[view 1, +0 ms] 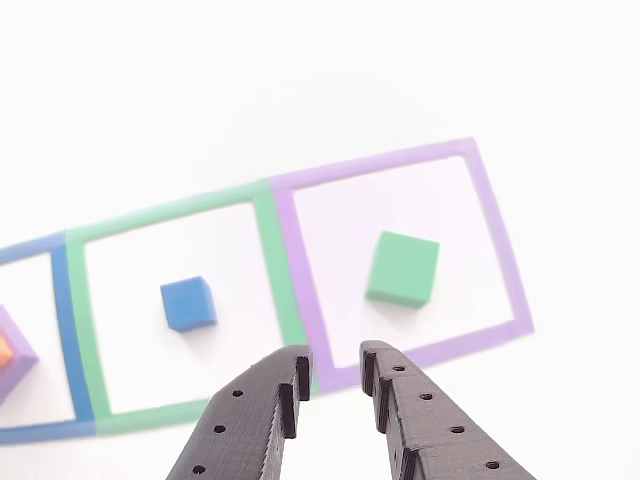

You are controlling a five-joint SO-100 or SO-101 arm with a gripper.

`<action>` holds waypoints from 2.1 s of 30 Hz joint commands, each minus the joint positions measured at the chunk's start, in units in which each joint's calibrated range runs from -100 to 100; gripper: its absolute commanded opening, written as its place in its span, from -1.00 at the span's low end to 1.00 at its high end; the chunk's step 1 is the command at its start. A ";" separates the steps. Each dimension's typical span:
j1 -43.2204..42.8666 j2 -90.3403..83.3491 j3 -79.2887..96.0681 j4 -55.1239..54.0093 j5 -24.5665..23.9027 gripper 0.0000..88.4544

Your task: Tower of hanoi

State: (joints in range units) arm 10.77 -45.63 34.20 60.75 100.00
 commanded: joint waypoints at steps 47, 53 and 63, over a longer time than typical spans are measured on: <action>10.32 25.68 45.08 -88.48 0.00 -0.35; 10.32 36.50 43.99 -98.51 0.00 -0.36; 10.77 52.76 39.26 -111.30 0.00 -0.36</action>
State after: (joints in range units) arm 21.41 3.93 76.76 -46.23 100.00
